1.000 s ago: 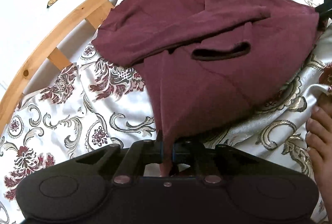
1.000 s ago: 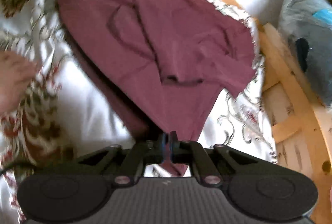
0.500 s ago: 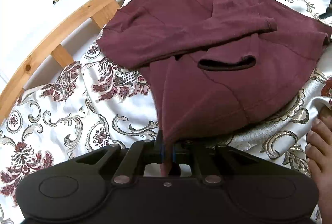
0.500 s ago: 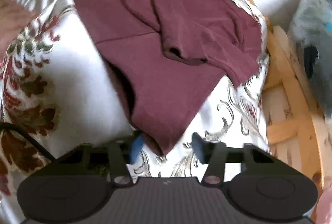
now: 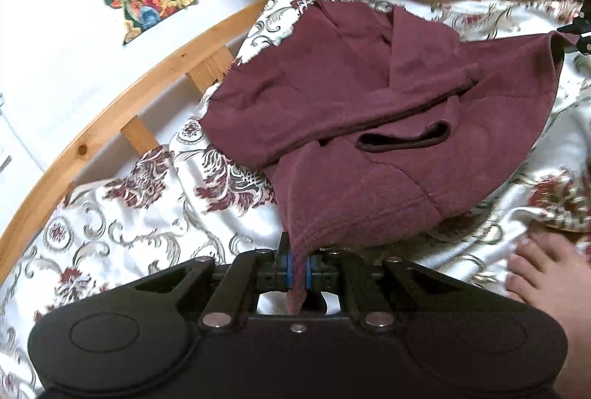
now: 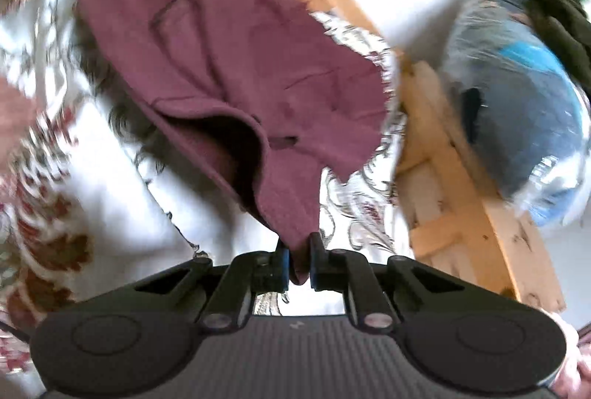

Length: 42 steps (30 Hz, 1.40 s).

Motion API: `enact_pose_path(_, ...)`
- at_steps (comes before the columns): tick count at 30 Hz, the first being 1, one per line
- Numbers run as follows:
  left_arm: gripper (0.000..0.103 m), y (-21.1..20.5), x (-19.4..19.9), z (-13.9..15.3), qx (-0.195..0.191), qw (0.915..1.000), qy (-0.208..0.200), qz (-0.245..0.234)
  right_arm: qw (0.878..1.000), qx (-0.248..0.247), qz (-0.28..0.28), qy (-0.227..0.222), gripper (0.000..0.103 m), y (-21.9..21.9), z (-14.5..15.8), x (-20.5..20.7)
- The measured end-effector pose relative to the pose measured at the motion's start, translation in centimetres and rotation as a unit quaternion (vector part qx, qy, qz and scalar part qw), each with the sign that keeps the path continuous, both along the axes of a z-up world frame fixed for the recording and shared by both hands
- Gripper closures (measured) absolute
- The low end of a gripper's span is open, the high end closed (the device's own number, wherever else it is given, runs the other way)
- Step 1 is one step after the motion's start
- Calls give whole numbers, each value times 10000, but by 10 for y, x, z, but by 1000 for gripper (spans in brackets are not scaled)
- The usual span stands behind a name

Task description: Fold small clothes

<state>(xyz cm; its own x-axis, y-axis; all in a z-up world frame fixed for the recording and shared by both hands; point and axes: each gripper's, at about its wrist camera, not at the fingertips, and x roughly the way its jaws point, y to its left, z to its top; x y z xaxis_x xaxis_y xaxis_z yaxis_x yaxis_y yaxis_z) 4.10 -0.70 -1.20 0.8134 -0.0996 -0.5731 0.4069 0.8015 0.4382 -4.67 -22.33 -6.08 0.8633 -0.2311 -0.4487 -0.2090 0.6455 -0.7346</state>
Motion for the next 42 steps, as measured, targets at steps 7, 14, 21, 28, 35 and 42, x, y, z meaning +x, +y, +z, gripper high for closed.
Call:
enact_pose_path(7, 97, 19, -74, 25, -258, 9989, 132, -377, 9994, 302, 0, -165, 92, 7, 42, -68)
enact_pose_path(14, 97, 37, -123, 51, -646, 9970, -98, -409, 9963, 204, 4, -831, 92, 25, 74, -114)
enact_pose_path(21, 96, 26, -79, 83, -996, 9950, -119, 26, 9900, 408, -5, -1353, 92, 16, 85, -57)
enact_pose_path(28, 96, 4, 29, 105, -711, 9950, 62, 697, 9799, 999, -219, -1714, 92, -9, 80, 43)
enact_pose_path(35, 94, -12, 148, 73, -387, 9907, 469, 1215, 9719, 1558, -465, -1700, 91, -21, 37, 157)
enact_pose_path(42, 94, -1, 222, 20, -847, 9672, 1268, 2032, 9748, 1747, -457, -1306, 90, -29, 1, 214)
